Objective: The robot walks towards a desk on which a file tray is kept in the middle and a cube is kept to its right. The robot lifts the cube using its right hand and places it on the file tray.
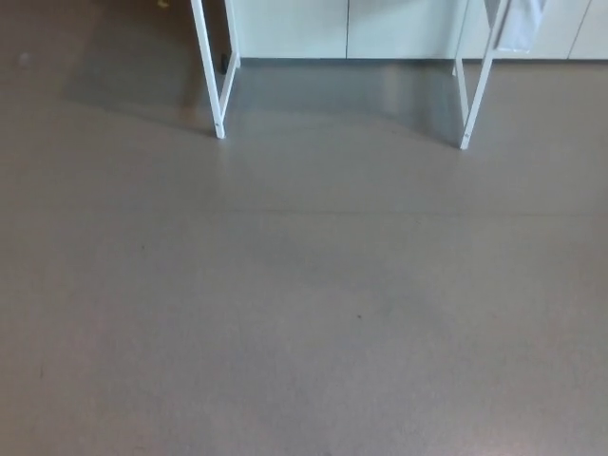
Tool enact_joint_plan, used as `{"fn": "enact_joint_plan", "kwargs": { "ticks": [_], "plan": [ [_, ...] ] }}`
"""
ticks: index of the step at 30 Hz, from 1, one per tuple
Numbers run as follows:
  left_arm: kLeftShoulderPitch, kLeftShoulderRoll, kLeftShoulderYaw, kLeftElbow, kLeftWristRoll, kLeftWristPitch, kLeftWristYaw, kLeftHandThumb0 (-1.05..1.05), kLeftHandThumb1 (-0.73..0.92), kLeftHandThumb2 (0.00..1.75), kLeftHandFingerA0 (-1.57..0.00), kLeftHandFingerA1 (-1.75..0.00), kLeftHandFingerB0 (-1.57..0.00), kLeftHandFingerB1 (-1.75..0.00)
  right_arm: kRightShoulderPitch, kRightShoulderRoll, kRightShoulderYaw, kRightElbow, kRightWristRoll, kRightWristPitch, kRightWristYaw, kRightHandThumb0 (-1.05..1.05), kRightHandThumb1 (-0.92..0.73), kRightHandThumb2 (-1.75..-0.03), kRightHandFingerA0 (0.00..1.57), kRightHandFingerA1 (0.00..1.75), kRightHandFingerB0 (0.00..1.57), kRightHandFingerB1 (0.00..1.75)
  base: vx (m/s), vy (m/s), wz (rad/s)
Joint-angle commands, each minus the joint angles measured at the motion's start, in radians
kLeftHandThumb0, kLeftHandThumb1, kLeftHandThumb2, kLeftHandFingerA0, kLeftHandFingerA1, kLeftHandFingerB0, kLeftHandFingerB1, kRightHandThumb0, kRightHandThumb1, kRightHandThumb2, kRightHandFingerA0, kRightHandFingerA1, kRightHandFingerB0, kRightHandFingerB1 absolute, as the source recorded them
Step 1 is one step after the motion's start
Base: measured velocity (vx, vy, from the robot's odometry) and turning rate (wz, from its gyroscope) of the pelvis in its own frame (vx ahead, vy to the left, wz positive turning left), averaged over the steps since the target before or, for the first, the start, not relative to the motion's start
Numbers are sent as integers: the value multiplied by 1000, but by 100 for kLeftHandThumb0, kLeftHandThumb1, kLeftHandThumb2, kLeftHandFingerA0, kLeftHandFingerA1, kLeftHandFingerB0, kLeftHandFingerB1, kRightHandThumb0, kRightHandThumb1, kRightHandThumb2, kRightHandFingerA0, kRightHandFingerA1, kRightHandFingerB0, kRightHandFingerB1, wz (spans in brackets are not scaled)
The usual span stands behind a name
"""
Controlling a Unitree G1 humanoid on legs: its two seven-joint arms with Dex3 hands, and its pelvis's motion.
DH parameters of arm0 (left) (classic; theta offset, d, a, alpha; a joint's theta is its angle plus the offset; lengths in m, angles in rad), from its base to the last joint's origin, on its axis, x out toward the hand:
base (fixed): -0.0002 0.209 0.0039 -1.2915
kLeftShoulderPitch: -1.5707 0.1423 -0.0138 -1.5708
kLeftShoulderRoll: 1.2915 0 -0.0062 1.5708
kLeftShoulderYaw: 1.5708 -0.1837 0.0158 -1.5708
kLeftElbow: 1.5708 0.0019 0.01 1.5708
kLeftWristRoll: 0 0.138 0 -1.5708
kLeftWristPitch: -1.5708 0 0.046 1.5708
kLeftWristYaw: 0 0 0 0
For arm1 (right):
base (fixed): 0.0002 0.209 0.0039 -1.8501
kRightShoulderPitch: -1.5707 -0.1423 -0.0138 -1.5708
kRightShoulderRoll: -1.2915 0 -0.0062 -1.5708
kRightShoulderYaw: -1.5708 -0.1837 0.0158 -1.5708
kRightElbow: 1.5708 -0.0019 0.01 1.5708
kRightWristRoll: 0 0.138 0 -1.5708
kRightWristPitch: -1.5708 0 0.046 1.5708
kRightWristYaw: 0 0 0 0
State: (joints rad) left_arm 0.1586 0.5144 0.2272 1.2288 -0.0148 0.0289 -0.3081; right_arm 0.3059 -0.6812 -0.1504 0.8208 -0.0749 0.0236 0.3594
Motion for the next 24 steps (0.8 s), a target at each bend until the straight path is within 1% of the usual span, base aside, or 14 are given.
{"fn": "enact_joint_plan", "kwargs": {
  "ticks": [1, 3, 4, 6, 7, 9, 10, 11, 16, 17, 18, 21, 22, 24],
  "plan": [
    [-13, 10, -1, 5, -4, -51, -2, -90, 73, 66, 0, -64, 0, -57, 10, -52, 28, -89, -21, 32, 43, -32, -37, -92, 2, 51, 0, 49, 157, 259, -23],
    [-12, 11, -6, 6, 2, -51, 1, -91, 74, 64, 0, -70, 0, -57, 14, -44, 27, -96, -18, 36, 19, -54, -34, -74, 3, 45, 0, 36, 157, 350, -27],
    [-7, 12, -1, -6, -7, -44, -8, -92, 52, 105, -1, -59, -4, -50, -4, -47, 31, -56, -15, 20, 35, -54, -32, -72, 1, 44, 4, 37, 105, 325, -40],
    [-9, 8, 11, 10, -19, -49, -16, -90, 52, 104, 0, -57, -2, -47, -10, -31, 14, -34, 5, 1, 24, -47, -49, -55, 9, 37, 14, 27, 149, 292, 2],
    [-5, 7, 2, 4, -8, -54, 0, -92, 52, 103, -3, -61, -6, -51, -22, -28, 25, -22, -13, 20, 2, -31, -35, -89, 2, 52, 0, 49, 199, 180, 0],
    [4, 7, 12, -23, -23, -37, -16, -93, 51, 100, -6, -68, -6, -56, -29, -26, 23, -9, -8, 11, 5, -30, -36, -90, 2, 51, 0, 49, 237, 90, -2],
    [18, 8, 10, -53, -23, -30, -19, -88, 71, 69, 0, -78, 0, -67, -26, -31, 33, -20, -23, 13, -4, -52, -50, -55, 17, 36, 16, 27, 243, 63, 0],
    [28, 9, 6, -74, -21, -23, -20, -91, 52, 103, -4, -64, -5, -52, -16, -34, 28, -39, -15, 16, 6, -32, -34, -90, 2, 51, 0, 49, 181, 30, 5],
    [24, 8, 1, -62, -12, -37, -11, -92, 54, 105, -3, -62, -6, -52, -12, -43, 34, -79, -22, 44, 21, -31, -36, -91, 2, 50, 0, 49, 241, -70, 13],
    [4, 2, -4, -4, 1, -41, 14, -90, 54, 104, -5, -62, -6, -52, -25, -56, 50, -40, -39, 11, 27, -32, -37, -91, 3, 51, 0, 49, 326, -203, 21],
    [-9, -7, 46, 6, -55, -8, -6, -87, 69, 68, 0, -67, 0, -61, -45, -48, 42, 1, -22, 3, 38, -47, -32, -74, 2, 45, 0, 38, 337, -264, 18],
    [4, -6, 32, 15, -27, -50, -7, -90, 75, 65, 0, -69, 0, -61, -54, -44, 28, 26, -1, -11, 46, -29, -38, -91, 2, 51, 0, 49, 412, -402, 37],
    [-1, -7, 20, 16, -14, -50, 10, -89, 54, 102, -4, -61, -6, -52, -51, -48, 39, 13, -17, -8, 37, -31, -35, -90, 2, 51, 0, 49, 329, -190, 30],
    [0, -1, 5, 20, -5, -70, 4, -91, 52, 106, 0, -57, -2, -49, -28, -46, 30, -38, -10, 15, 36, -32, -35, -90, 2, 51, 0, 49, 290, -127, 1]
  ]
}}
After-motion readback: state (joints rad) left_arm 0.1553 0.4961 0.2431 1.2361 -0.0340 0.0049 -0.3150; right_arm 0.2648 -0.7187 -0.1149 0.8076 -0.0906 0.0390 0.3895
